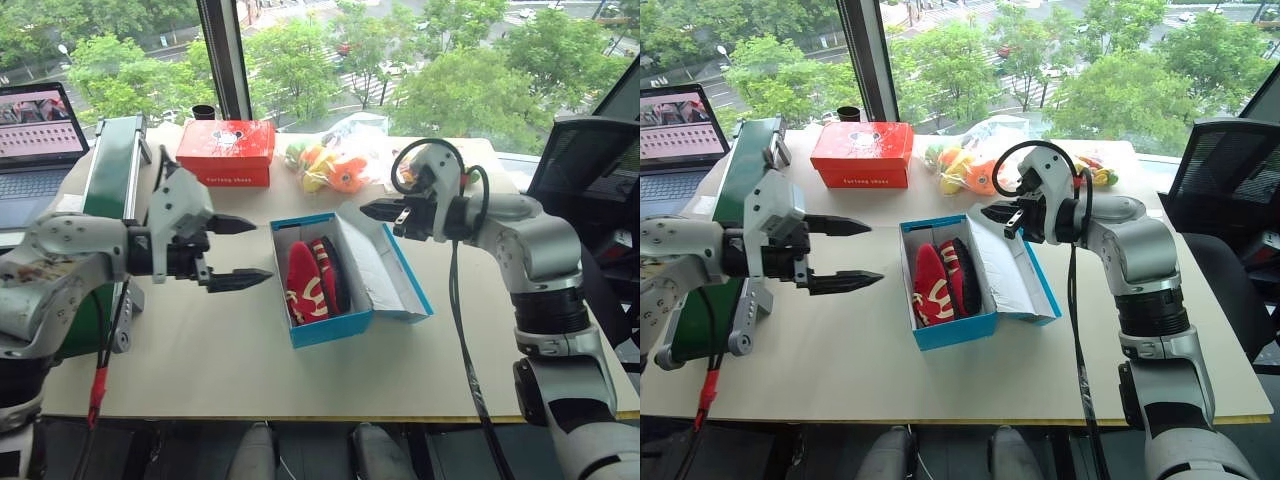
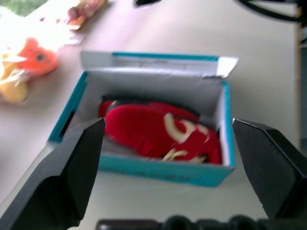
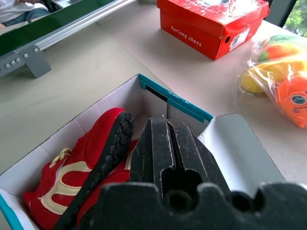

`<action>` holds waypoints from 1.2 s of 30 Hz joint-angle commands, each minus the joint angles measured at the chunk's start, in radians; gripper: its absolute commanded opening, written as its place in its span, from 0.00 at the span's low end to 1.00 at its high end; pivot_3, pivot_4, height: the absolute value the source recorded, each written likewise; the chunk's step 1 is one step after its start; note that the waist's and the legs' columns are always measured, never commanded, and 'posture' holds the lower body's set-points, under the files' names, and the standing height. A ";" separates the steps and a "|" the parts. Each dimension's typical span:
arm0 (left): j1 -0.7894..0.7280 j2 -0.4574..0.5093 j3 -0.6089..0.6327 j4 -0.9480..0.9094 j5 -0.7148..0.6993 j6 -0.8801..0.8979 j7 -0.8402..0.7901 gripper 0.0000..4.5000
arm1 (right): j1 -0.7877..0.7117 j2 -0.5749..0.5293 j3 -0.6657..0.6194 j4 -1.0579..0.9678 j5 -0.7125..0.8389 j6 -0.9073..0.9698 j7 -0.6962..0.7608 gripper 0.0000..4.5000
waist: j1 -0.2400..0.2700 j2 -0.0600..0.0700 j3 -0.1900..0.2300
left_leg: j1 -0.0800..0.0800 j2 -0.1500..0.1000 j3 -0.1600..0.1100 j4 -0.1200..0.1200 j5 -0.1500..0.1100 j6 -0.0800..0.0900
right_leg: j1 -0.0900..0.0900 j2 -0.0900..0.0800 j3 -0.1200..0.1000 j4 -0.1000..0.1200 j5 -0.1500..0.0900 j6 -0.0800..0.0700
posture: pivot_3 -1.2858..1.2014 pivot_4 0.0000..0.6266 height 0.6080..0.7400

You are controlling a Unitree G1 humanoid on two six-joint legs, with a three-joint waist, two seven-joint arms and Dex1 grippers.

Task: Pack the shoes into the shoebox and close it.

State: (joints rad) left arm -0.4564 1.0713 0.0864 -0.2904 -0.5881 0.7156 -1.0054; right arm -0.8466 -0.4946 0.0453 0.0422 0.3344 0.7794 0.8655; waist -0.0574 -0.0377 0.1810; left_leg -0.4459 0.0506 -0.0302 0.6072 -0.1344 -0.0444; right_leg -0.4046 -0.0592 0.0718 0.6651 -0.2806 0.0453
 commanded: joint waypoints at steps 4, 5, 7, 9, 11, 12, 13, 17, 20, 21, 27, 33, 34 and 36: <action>0.014 0.011 0.062 0.000 0.007 -0.040 -0.041 1.00 | -0.048 0.093 0.076 0.110 -0.042 -0.143 0.001 0.01 | 0.008 0.000 0.000 | -0.001 0.000 0.000 0.001 0.000 0.000 | 0.000 0.000 0.000 0.000 0.000 0.000 | 0.52 0.24 0.99; 0.012 0.009 0.068 -0.010 -0.002 -0.030 -0.041 1.00 | -0.056 0.104 0.092 0.146 -0.057 -0.167 0.007 0.01 | 0.012 0.000 0.000 | -0.001 0.000 0.000 0.001 0.000 0.000 | 0.000 0.000 -0.001 0.000 0.000 0.000 | 0.52 0.24 0.99; 0.015 0.011 0.075 -0.028 -0.012 -0.015 -0.041 1.00 | -0.069 0.121 0.112 0.203 -0.077 -0.204 0.018 0.01 | 0.015 0.000 0.000 | -0.001 0.000 0.000 0.001 0.000 0.000 | 0.000 0.000 -0.001 0.000 0.000 0.000 | 0.52 0.24 0.99; 0.021 0.012 0.083 -0.042 -0.020 -0.004 -0.037 1.00 | -0.079 0.140 0.121 0.254 -0.085 -0.229 0.028 0.01 | 0.017 0.000 0.000 | -0.001 0.000 0.000 0.001 0.000 0.000 | 0.000 0.000 -0.001 0.000 0.000 0.000 | 0.52 0.24 0.99; 0.029 0.015 0.094 -0.058 -0.028 0.009 -0.032 1.00 | -0.086 0.164 0.143 0.337 -0.113 -0.286 0.036 0.01 | 0.017 0.000 0.000 | -0.001 0.000 0.000 0.001 0.000 0.000 | 0.000 0.000 -0.001 -0.001 0.000 0.000 | 0.52 0.24 0.99; 0.032 0.015 0.099 -0.065 -0.031 0.014 -0.030 1.00 | -0.092 0.180 0.143 0.376 -0.116 -0.300 0.038 0.01 | 0.015 0.000 0.000 | -0.001 0.000 0.000 0.001 0.000 0.000 | 0.000 0.000 -0.001 -0.001 0.000 0.000 | 0.52 0.24 0.99; 0.036 0.016 0.103 -0.071 -0.032 0.021 -0.027 1.00 | -0.096 0.191 0.148 0.404 -0.124 -0.316 0.041 0.01 | 0.014 0.000 0.000 | -0.001 0.000 0.000 0.001 0.000 0.000 | 0.000 0.000 -0.001 0.000 0.000 0.000 | 0.52 0.24 0.99; 0.043 0.018 0.119 -0.087 -0.040 0.040 -0.021 1.00 | -0.108 0.210 0.155 0.449 -0.145 -0.353 0.063 0.01 | 0.012 0.000 0.000 | -0.001 0.000 0.000 0.001 0.000 0.000 | 0.000 0.000 -0.001 0.000 0.000 0.000 | 0.52 0.24 0.99; 0.055 0.021 0.136 -0.100 -0.046 0.053 -0.011 1.00 | -0.119 0.222 0.154 0.460 -0.146 -0.365 0.075 0.01 | 0.012 0.000 0.000 | -0.001 0.000 0.000 0.001 0.000 0.000 | 0.000 0.000 -0.001 0.000 0.000 0.000 | 0.52 0.24 0.99; 0.057 0.020 0.140 -0.105 -0.048 0.057 -0.008 1.00 | -0.122 0.224 0.154 0.464 -0.148 -0.368 0.076 0.01 | 0.011 0.000 0.000 | -0.001 0.000 0.000 0.001 0.000 0.000 | 0.000 0.000 -0.001 0.000 0.000 0.000 | 0.52 0.24 0.99; 0.073 0.017 0.160 -0.128 -0.062 0.076 0.007 1.00 | -0.168 0.210 0.123 0.446 -0.140 -0.351 0.076 0.01 | 0.012 0.000 0.000 | -0.001 0.000 0.000 0.001 0.000 0.000 | 0.000 0.000 -0.001 0.000 0.000 0.000 | 0.52 0.24 0.99; 0.074 0.011 0.156 -0.130 -0.064 0.075 0.014 1.00 | -0.154 0.231 0.136 0.422 -0.142 -0.343 0.095 0.01 | 0.013 0.000 0.000 | -0.001 0.000 0.000 0.000 0.000 0.000 | 0.000 0.000 -0.001 0.000 0.000 0.000 | 0.52 0.24 0.99; 0.074 0.011 0.154 -0.128 -0.064 0.073 0.013 1.00 | -0.149 0.242 0.143 0.443 -0.151 -0.356 0.094 0.01 | 0.013 0.000 0.000 | 0.000 0.000 0.000 0.000 0.000 0.000 | 0.000 0.000 -0.001 0.000 0.000 0.000 | 0.52 0.24 0.99; 0.070 0.012 0.151 -0.126 -0.066 0.072 0.013 1.00 | -0.144 0.260 0.155 0.496 -0.173 -0.385 0.088 0.01 | 0.010 0.000 0.000 | 0.000 0.000 0.000 0.001 0.000 0.000 | 0.000 0.000 -0.001 0.001 0.000 0.000 | 0.52 0.24 0.99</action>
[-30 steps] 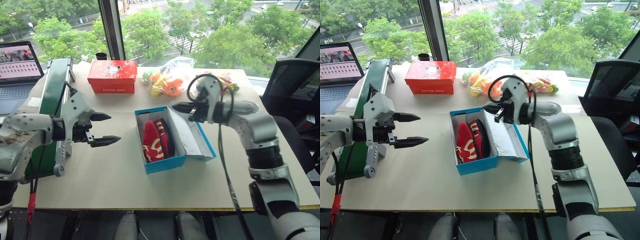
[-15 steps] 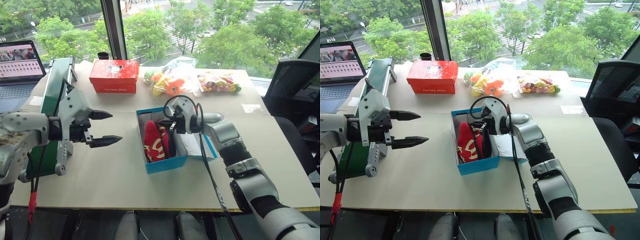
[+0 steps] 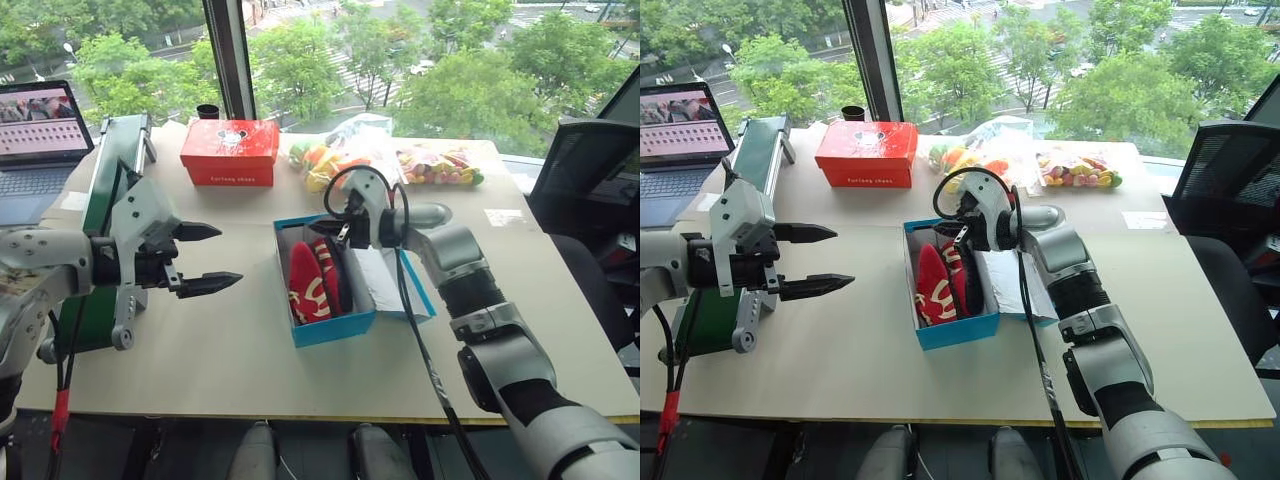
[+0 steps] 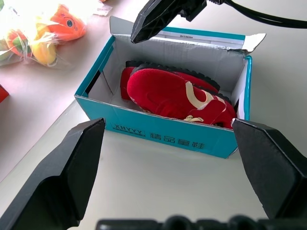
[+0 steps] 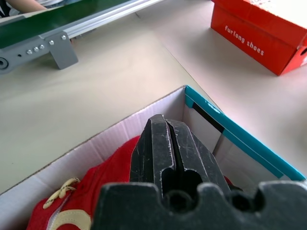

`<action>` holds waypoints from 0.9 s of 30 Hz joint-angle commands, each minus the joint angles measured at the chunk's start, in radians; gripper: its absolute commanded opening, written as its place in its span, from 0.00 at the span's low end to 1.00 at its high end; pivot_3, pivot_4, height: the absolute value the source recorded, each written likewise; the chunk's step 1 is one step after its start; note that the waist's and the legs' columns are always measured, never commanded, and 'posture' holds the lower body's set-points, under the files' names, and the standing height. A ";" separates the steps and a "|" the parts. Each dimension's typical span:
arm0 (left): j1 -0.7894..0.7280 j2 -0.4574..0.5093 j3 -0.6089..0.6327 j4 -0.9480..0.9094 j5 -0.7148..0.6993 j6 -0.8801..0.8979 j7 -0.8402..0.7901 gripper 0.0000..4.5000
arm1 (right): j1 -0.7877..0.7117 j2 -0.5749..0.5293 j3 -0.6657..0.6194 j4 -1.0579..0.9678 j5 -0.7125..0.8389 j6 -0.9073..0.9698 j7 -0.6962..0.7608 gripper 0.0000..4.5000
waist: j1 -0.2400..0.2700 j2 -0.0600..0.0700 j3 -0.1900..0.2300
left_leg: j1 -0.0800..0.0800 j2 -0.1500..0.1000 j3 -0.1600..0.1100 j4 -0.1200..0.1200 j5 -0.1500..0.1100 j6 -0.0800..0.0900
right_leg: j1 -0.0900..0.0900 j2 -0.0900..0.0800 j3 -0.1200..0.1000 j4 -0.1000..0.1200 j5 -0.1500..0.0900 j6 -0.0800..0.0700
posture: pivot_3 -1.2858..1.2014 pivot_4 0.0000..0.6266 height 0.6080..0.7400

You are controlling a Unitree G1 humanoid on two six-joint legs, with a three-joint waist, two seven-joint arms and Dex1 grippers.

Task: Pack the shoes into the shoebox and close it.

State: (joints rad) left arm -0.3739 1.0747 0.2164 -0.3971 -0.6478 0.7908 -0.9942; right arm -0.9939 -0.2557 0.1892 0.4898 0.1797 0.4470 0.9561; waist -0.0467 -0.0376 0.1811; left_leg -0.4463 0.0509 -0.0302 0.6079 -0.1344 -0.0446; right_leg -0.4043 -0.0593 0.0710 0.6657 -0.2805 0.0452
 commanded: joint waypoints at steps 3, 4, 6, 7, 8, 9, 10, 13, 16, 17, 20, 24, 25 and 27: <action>-0.019 0.009 0.016 -0.015 -0.005 -0.006 0.001 1.00 | 0.009 0.055 0.037 0.151 -0.060 -0.109 -0.017 0.01 | 0.000 0.000 0.000 | 0.000 0.000 0.000 0.000 0.000 0.000 | 0.000 0.000 0.000 0.000 0.000 0.000 | 0.52 0.24 0.99; -0.022 0.009 0.013 -0.013 -0.004 -0.006 0.001 1.00 | 0.010 0.069 0.056 0.197 -0.084 -0.133 -0.026 0.01 | 0.000 0.000 0.000 | 0.000 0.000 0.000 0.000 0.000 0.000 | 0.000 0.000 0.000 0.000 0.000 0.000 | 0.52 0.24 0.99; -0.027 0.008 0.007 -0.011 -0.003 -0.008 -0.001 1.00 | 0.006 0.094 0.093 0.296 -0.144 -0.193 -0.064 0.01 | 0.000 0.000 0.000 | 0.000 0.000 0.000 0.000 0.000 0.000 | 0.000 0.000 0.000 0.000 0.000 0.000 | 0.52 0.24 0.99; -0.030 0.007 0.005 -0.011 -0.004 -0.008 -0.001 1.00 | 0.001 0.106 0.093 0.334 -0.155 -0.210 -0.077 0.01 | -0.001 0.000 0.000 | 0.001 0.000 0.000 0.000 0.000 0.000 | 0.001 0.000 0.000 0.000 0.000 0.000 | 0.52 0.24 0.99; -0.035 0.006 0.001 -0.011 -0.004 -0.008 -0.002 1.00 | -0.005 0.114 0.089 0.364 -0.163 -0.229 -0.085 0.01 | -0.001 0.000 0.000 | 0.002 0.000 0.000 0.000 0.000 0.000 | 0.001 0.000 0.000 0.000 0.000 0.000 | 0.52 0.24 0.99; -0.038 0.005 -0.002 -0.011 -0.004 -0.008 -0.002 1.00 | -0.012 0.119 0.083 0.386 -0.168 -0.246 -0.089 0.01 | 0.000 0.000 0.000 | 0.002 0.000 0.000 0.000 0.000 0.000 | 0.001 0.000 0.000 0.000 0.000 0.000 | 0.52 0.24 0.99; -0.041 0.004 -0.005 -0.011 -0.004 -0.008 -0.002 1.00 | -0.017 0.122 0.077 0.398 -0.169 -0.256 -0.087 0.01 | 0.001 0.000 0.000 | 0.002 0.000 0.000 0.000 0.000 0.000 | 0.002 0.000 0.000 0.000 0.000 0.000 | 0.52 0.24 0.99; -0.049 -0.001 -0.017 -0.007 -0.001 -0.012 -0.004 1.00 | -0.030 0.111 0.059 0.384 -0.163 -0.267 -0.081 0.01 | 0.002 0.000 0.000 | 0.002 0.000 0.000 0.000 0.000 0.000 | 0.003 0.000 0.000 0.000 0.000 0.000 | 0.52 0.24 0.99; -0.059 -0.010 -0.037 0.002 0.003 -0.020 -0.011 1.00 | -0.025 0.073 0.014 0.260 -0.121 -0.215 -0.058 0.01 | 0.004 0.000 0.000 | 0.003 0.000 0.000 0.000 0.000 0.000 | 0.003 0.000 0.000 0.000 0.000 0.000 | 0.52 0.24 0.99; -0.064 -0.012 -0.047 0.005 0.006 -0.025 -0.015 1.00 | -0.016 0.052 -0.008 0.184 -0.095 -0.172 -0.045 0.01 | 0.004 0.000 0.000 | 0.002 0.000 0.000 0.000 0.000 0.000 | 0.002 0.000 0.000 0.000 0.000 0.000 | 0.52 0.24 0.99; -0.078 -0.019 -0.068 0.016 0.009 -0.036 -0.030 1.00 | 0.022 -0.020 -0.057 -0.063 -0.027 -0.016 -0.018 0.01 | 0.010 0.000 0.000 | 0.000 0.000 0.000 0.000 0.000 0.000 | 0.001 0.000 -0.001 0.000 0.000 0.000 | 0.52 0.24 0.99; -0.141 -0.040 -0.144 0.072 0.039 -0.075 -0.083 1.00 | 0.078 -0.186 -0.257 -0.537 0.222 0.410 -0.030 0.01 | 0.012 0.001 0.001 | -0.001 0.000 0.000 0.000 0.000 0.000 | -0.001 0.000 -0.001 0.000 0.000 0.000 | 0.52 0.24 0.99; -0.155 -0.046 -0.160 0.084 0.046 -0.084 -0.095 1.00 | 0.090 -0.210 -0.302 -0.613 0.283 0.496 -0.040 0.01 | 0.014 0.002 0.001 | -0.002 0.000 -0.001 0.000 0.000 0.000 | -0.001 0.000 -0.001 0.000 0.000 0.000 | 0.52 0.24 0.99; -0.189 -0.062 -0.195 0.113 0.060 -0.101 -0.121 1.00 | 0.154 -0.291 -0.365 -0.753 0.394 0.651 -0.025 0.01 | 0.022 0.002 0.001 | -0.002 0.000 0.000 0.000 0.000 0.000 | 0.000 0.000 -0.001 0.000 0.000 0.000 | 0.52 0.24 0.99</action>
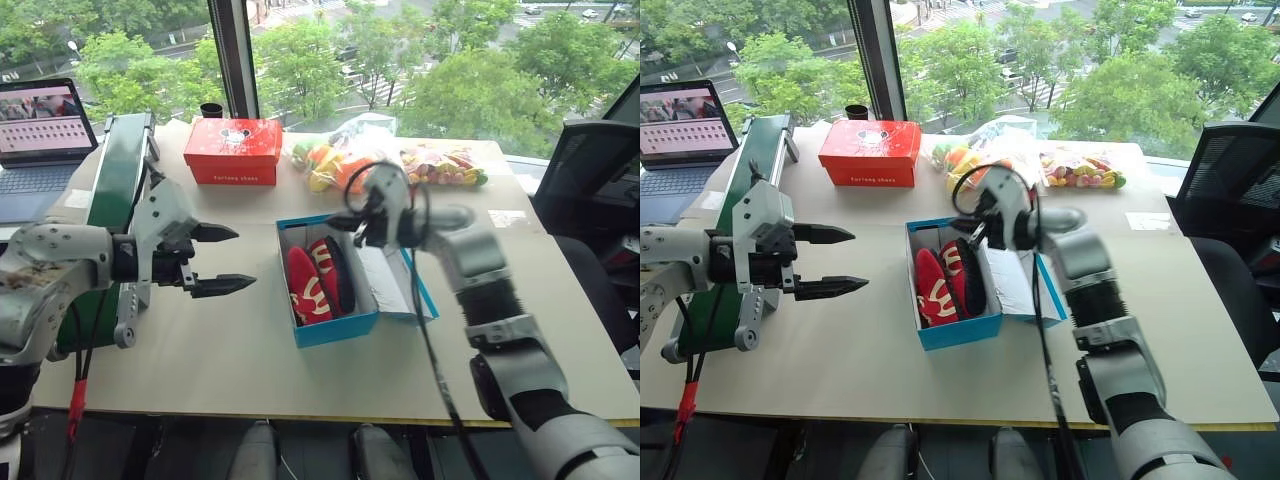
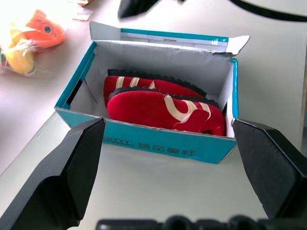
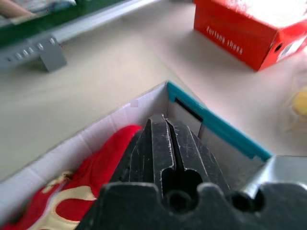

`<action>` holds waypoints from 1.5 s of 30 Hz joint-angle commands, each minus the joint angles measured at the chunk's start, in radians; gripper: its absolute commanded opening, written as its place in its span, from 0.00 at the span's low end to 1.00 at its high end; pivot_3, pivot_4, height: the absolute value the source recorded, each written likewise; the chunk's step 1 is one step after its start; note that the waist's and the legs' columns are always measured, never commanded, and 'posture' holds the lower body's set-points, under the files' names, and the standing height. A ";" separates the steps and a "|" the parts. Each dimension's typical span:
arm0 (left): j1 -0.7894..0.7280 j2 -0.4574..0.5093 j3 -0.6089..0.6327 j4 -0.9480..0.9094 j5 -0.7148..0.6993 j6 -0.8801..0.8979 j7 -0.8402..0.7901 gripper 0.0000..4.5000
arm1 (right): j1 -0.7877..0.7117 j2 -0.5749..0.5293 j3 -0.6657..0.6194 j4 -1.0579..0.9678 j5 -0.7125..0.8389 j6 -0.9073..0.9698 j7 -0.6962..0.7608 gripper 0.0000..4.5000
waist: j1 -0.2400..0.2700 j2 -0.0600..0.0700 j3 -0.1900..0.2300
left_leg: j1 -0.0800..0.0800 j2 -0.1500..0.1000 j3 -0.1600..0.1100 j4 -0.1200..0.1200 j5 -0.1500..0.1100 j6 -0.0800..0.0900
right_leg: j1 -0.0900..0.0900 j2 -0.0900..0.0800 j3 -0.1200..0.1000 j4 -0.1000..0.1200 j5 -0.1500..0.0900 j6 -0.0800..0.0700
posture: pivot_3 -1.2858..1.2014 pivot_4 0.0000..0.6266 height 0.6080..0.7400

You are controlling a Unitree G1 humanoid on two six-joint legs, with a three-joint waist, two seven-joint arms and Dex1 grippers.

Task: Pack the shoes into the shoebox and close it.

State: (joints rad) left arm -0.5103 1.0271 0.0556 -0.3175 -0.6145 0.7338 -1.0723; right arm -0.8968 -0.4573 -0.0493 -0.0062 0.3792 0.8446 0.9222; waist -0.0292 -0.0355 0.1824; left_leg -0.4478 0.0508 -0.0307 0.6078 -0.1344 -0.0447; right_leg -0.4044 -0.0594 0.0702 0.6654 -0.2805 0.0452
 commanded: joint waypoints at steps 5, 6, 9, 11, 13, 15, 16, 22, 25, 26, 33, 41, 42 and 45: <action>-0.141 -0.048 -0.125 0.127 0.079 -0.088 -0.131 1.00 | 0.458 -0.370 -0.152 -0.532 0.285 0.382 0.074 0.01 | 0.019 -0.004 -0.002 | 0.002 0.000 0.000 0.000 -0.001 0.001 | 0.003 0.000 -0.001 -0.002 -0.001 0.000 | 0.52 0.24 0.99; -0.160 -0.056 -0.139 0.147 0.087 -0.098 -0.154 1.00 | 0.548 -0.395 -0.146 -0.561 0.281 0.377 0.066 0.01 | 0.018 -0.003 -0.002 | 0.002 0.000 0.000 0.002 -0.001 0.001 | 0.004 0.000 0.000 -0.002 -0.002 0.000 | 0.52 0.24 0.99; -0.212 -0.075 -0.180 0.200 0.117 -0.125 -0.208 1.00 | 0.721 -0.374 -0.087 -0.583 0.232 0.337 -0.020 0.01 | 0.005 -0.002 -0.002 | 0.002 -0.001 0.002 0.004 -0.001 0.001 | 0.002 0.000 0.002 0.000 -0.002 0.000 | 0.52 0.24 0.99; -0.242 -0.084 -0.198 0.234 0.140 -0.145 -0.234 1.00 | 0.771 -0.306 -0.100 -0.574 0.249 0.338 -0.074 0.01 | -0.005 -0.003 -0.002 | 0.003 0.000 0.001 0.005 -0.001 0.001 | 0.003 0.001 0.002 0.000 -0.003 0.002 | 0.52 0.24 0.99; -0.259 -0.088 -0.205 0.258 0.154 -0.158 -0.252 1.00 | 0.796 -0.276 -0.093 -0.564 0.239 0.326 -0.115 0.01 | -0.014 -0.002 -0.002 | 0.003 0.000 0.001 0.006 0.000 0.002 | 0.003 0.001 0.003 0.001 -0.004 0.004 | 0.52 0.24 0.99; -0.277 -0.096 -0.213 0.280 0.169 -0.171 -0.267 1.00 | 0.824 -0.231 -0.061 -0.512 0.191 0.283 -0.171 0.01 | -0.016 -0.002 -0.002 | 0.003 0.000 0.001 0.006 0.000 0.002 | 0.003 0.001 0.004 0.002 -0.004 0.005 | 0.52 0.24 0.99; -0.285 -0.101 -0.217 0.286 0.175 -0.174 -0.272 1.00 | 0.831 -0.204 -0.041 -0.470 0.156 0.245 -0.206 0.01 | -0.015 -0.003 -0.002 | 0.003 0.000 0.001 0.007 0.000 0.002 | 0.004 0.001 0.003 0.002 -0.004 0.005 | 0.52 0.24 0.99; -0.311 -0.106 -0.230 0.307 0.213 -0.184 -0.303 1.00 | 0.787 -0.043 -0.010 -0.211 0.078 0.073 -0.297 0.01 | -0.012 -0.003 -0.002 | 0.002 0.000 0.001 0.007 0.000 0.002 | 0.004 0.001 0.002 0.001 -0.004 0.004 | 0.52 0.24 0.99; -0.322 -0.110 -0.213 0.319 0.215 -0.175 -0.309 1.00 | 0.770 0.017 -0.029 -0.113 0.094 0.021 -0.286 0.01 | -0.015 -0.003 -0.002 | 0.002 0.000 0.001 0.007 0.000 0.002 | 0.003 0.001 0.002 0.001 -0.002 0.002 | 0.52 0.24 0.99; -0.325 -0.114 -0.205 0.319 0.209 -0.165 -0.309 1.00 | 0.766 0.032 -0.035 -0.086 0.095 0.002 -0.285 0.01 | -0.014 -0.003 -0.002 | 0.002 0.000 0.001 0.007 0.000 0.002 | 0.003 0.001 0.002 0.001 -0.003 0.002 | 0.52 0.24 0.99; -0.303 -0.105 -0.188 0.290 0.220 -0.157 -0.292 1.00 | 0.714 0.218 -0.205 0.051 0.237 -0.199 -0.245 0.01 | -0.017 -0.003 -0.002 | 0.008 0.001 0.000 0.006 0.000 0.002 | 0.010 0.002 0.002 0.000 -0.004 0.004 | 0.52 0.24 0.99; -0.271 -0.083 -0.177 0.244 0.220 -0.139 -0.280 1.00 | 0.680 0.152 -0.225 -0.206 0.488 -0.065 -0.144 0.01 | -0.014 0.000 0.000 | 0.007 0.000 0.000 0.006 0.000 0.002 | 0.010 0.001 0.002 0.000 -0.002 0.001 | 0.52 0.24 0.99; -0.264 -0.080 -0.169 0.233 0.211 -0.128 -0.278 1.00 | 0.670 0.127 -0.214 -0.255 0.516 -0.036 -0.145 0.01 | -0.014 0.000 0.000 | 0.007 0.000 0.000 0.005 0.000 0.002 | 0.009 0.001 0.002 0.000 -0.002 0.001 | 0.52 0.24 0.99; -0.244 -0.071 -0.148 0.208 0.202 -0.106 -0.258 1.00 | 0.622 0.048 -0.213 -0.391 0.629 0.051 -0.165 0.01 | -0.017 0.000 0.000 | 0.007 0.001 0.000 0.003 0.000 0.002 | 0.008 0.002 0.002 0.001 -0.002 0.001 | 0.52 0.24 0.99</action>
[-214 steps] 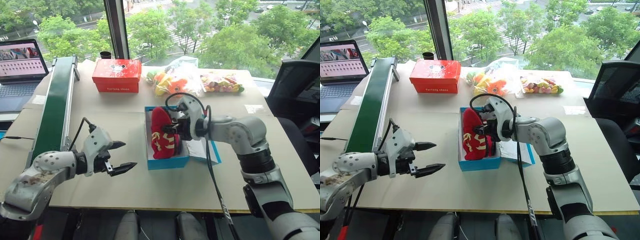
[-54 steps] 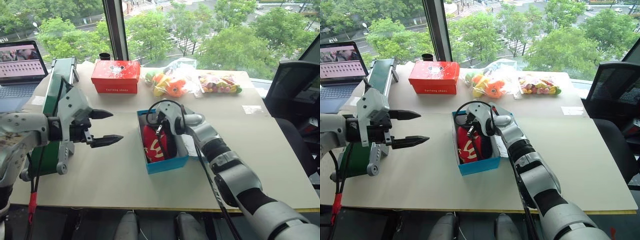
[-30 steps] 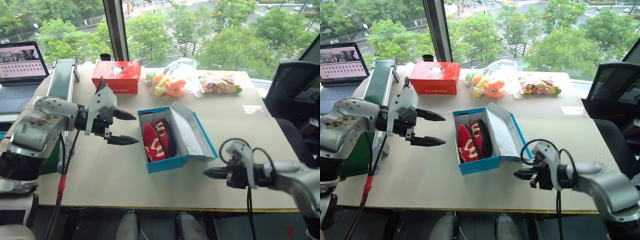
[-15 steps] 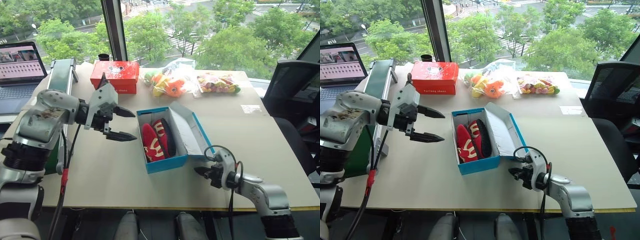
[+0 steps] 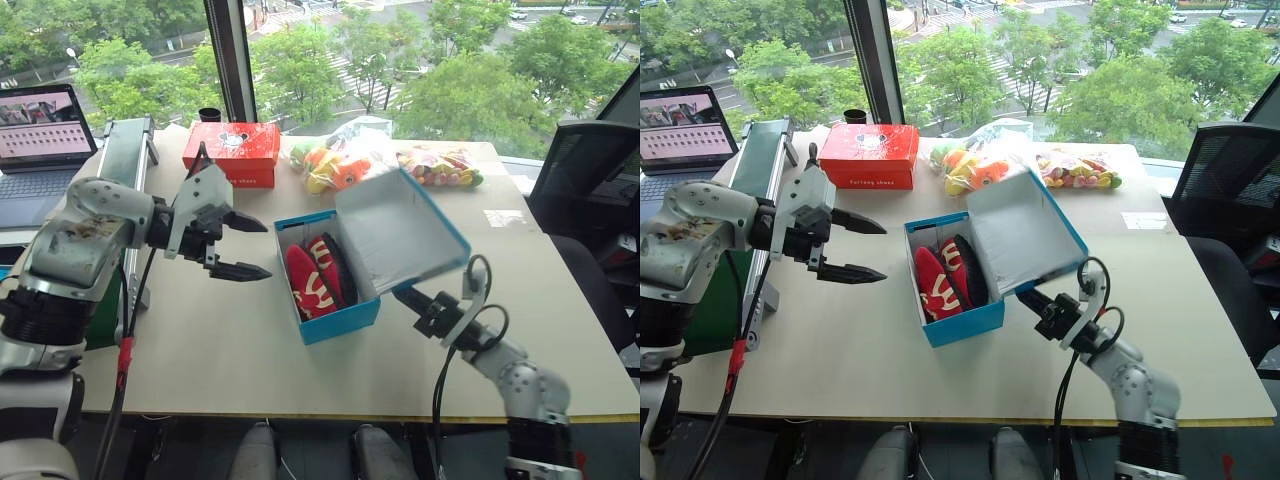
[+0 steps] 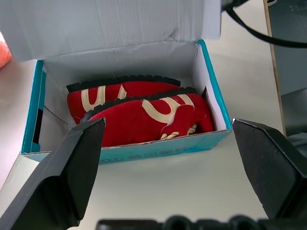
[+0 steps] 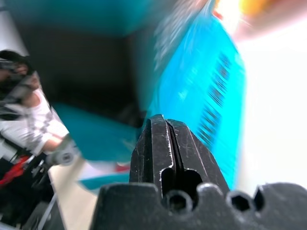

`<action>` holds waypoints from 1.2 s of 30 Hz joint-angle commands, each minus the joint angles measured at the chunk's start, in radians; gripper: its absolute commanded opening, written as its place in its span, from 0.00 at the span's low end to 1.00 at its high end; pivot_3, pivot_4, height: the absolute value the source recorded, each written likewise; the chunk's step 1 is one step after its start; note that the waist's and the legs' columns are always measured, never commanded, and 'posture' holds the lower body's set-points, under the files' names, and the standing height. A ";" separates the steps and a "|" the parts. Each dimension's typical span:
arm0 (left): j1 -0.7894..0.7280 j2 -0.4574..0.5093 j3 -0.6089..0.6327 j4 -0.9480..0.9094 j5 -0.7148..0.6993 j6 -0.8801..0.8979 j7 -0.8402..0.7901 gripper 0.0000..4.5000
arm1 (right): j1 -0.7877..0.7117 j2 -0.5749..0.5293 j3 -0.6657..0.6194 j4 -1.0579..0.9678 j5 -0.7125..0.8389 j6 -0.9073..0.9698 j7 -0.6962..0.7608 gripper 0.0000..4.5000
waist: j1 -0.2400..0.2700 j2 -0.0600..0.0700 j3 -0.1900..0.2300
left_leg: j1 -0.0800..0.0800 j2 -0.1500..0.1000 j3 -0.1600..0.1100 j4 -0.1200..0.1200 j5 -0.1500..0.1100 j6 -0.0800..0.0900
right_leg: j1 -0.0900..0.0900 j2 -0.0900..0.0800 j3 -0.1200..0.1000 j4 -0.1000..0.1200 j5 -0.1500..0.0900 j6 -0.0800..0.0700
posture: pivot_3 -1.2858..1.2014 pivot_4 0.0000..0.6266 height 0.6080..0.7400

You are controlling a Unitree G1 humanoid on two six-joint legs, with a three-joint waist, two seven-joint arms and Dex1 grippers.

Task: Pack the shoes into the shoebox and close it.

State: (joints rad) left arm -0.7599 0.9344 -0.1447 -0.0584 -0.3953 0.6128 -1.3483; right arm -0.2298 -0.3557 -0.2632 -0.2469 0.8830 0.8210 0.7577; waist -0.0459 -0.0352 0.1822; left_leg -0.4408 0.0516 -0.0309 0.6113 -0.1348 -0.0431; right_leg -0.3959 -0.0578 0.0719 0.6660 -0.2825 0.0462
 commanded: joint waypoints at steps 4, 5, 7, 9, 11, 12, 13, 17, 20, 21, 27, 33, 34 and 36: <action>0.029 0.031 0.073 -0.081 -0.027 0.036 0.028 1.00 | -0.067 -0.120 0.034 -0.191 0.148 0.108 -0.017 0.01 | 0.005 0.000 0.000 | 0.000 0.000 0.000 0.000 0.000 0.000 | 0.001 0.000 -0.001 -0.001 0.000 0.001 | 0.52 0.24 0.99; 0.034 0.033 0.078 -0.087 -0.030 0.042 0.030 1.00 | -0.072 -0.132 0.046 -0.199 0.149 0.112 -0.017 0.01 | 0.007 0.000 0.000 | 0.000 0.000 0.000 0.000 0.000 0.000 | 0.002 0.000 -0.001 -0.002 -0.001 0.001 | 0.52 0.24 0.99; 0.043 0.037 0.088 -0.099 -0.034 0.052 0.036 1.00 | -0.099 -0.137 0.072 -0.194 0.141 0.113 -0.031 0.01 | 0.009 0.000 0.000 | 0.000 -0.001 0.000 0.001 0.000 0.000 | 0.001 -0.001 -0.001 -0.002 -0.001 0.002 | 0.52 0.24 0.99; 0.056 0.043 0.105 -0.113 -0.040 0.064 0.049 1.00 | -0.182 -0.124 0.151 -0.124 0.040 0.084 -0.070 0.01 | 0.007 0.000 0.000 | 0.000 -0.001 0.000 0.001 0.000 0.000 | 0.001 -0.001 -0.001 -0.001 -0.001 0.002 | 0.52 0.24 0.99; 0.065 0.047 0.112 -0.120 -0.044 0.069 0.059 1.00 | -0.236 -0.115 0.206 -0.070 -0.037 0.051 -0.090 0.01 | -0.003 0.000 0.000 | 0.000 0.000 0.000 0.002 0.000 0.000 | 0.001 0.000 0.000 -0.001 -0.001 0.002 | 0.52 0.24 0.99; 0.082 0.050 0.115 -0.131 -0.043 0.069 0.067 1.00 | -0.295 -0.089 0.240 -0.018 -0.065 0.040 -0.089 0.01 | -0.001 0.000 0.000 | 0.000 0.000 0.000 0.002 0.000 0.000 | 0.000 0.000 0.000 -0.001 -0.001 0.002 | 0.52 0.24 0.99; 0.101 0.050 0.123 -0.145 -0.047 0.075 0.081 1.00 | -0.369 -0.058 0.283 0.048 -0.103 0.016 -0.076 0.01 | -0.003 0.000 0.000 | 0.000 0.000 0.000 0.002 0.000 0.000 | 0.001 0.000 0.000 0.000 -0.001 0.002 | 0.52 0.24 0.99; 0.140 0.011 0.172 -0.187 -0.073 0.092 0.158 1.00 | -0.593 0.046 0.390 0.361 -0.267 -0.114 -0.017 0.01 | -0.013 0.000 0.000 | 0.000 0.000 0.001 0.001 0.000 0.000 | -0.003 0.000 0.001 0.001 0.000 -0.001 | 0.52 0.24 0.99; 0.188 -0.007 0.199 -0.246 -0.089 0.115 0.214 1.00 | -0.729 0.123 0.483 0.692 -0.445 -0.314 0.030 0.01 | -0.006 0.000 0.000 | -0.002 0.000 0.000 0.001 0.000 0.000 | -0.003 0.000 0.000 0.001 0.001 -0.001 | 0.52 0.24 0.99; 0.206 -0.007 0.205 -0.263 -0.094 0.120 0.227 1.00 | -0.756 0.143 0.513 0.775 -0.497 -0.372 0.039 0.01 | -0.002 0.000 0.000 | -0.002 0.000 0.000 0.000 0.000 0.000 | -0.003 0.000 0.000 0.000 0.001 -0.001 | 0.52 0.24 0.99; 0.305 -0.026 0.256 -0.365 -0.129 0.174 0.328 1.00 | -0.813 0.264 0.579 1.102 -0.653 -0.591 0.157 0.01 | 0.001 0.000 0.000 | -0.009 -0.001 0.000 -0.002 -0.001 -0.001 | -0.009 -0.001 -0.001 0.000 0.001 -0.002 | 0.52 0.24 0.99; 0.382 -0.056 0.297 -0.462 -0.194 0.230 0.417 1.00 | -0.809 0.278 0.600 1.279 -0.795 -0.747 0.148 0.01 | -0.004 0.000 0.000 | 0.000 0.000 0.000 -0.003 -0.001 -0.001 | -0.003 0.000 -0.001 0.002 0.001 -0.002 | 0.52 0.24 0.99; 0.389 -0.058 0.300 -0.471 -0.201 0.235 0.426 1.00 | -0.809 0.278 0.602 1.296 -0.813 -0.766 0.144 0.01 | -0.005 0.000 0.000 | 0.003 0.000 0.000 -0.003 -0.001 -0.001 | 0.000 0.000 -0.001 0.002 0.001 -0.002 | 0.52 0.24 0.99; 0.396 -0.071 0.293 -0.481 -0.203 0.234 0.449 1.00 | -0.822 0.265 0.542 1.242 -0.767 -0.738 0.183 0.01 | -0.002 0.000 0.000 | 0.012 0.000 0.000 -0.003 -0.001 -0.001 | 0.008 0.000 -0.001 0.001 0.000 -0.002 | 0.52 0.24 0.99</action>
State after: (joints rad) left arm -0.3620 0.8687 0.1217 -0.5057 -0.5848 0.8505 -0.9225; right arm -1.0641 -0.0729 0.2942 0.9842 0.1307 0.0550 0.9152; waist -0.0477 -0.0353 0.1821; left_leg -0.4271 0.0515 -0.0311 0.6081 -0.1356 -0.0444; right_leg -0.3854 -0.0584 0.0707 0.6664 -0.2825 0.0442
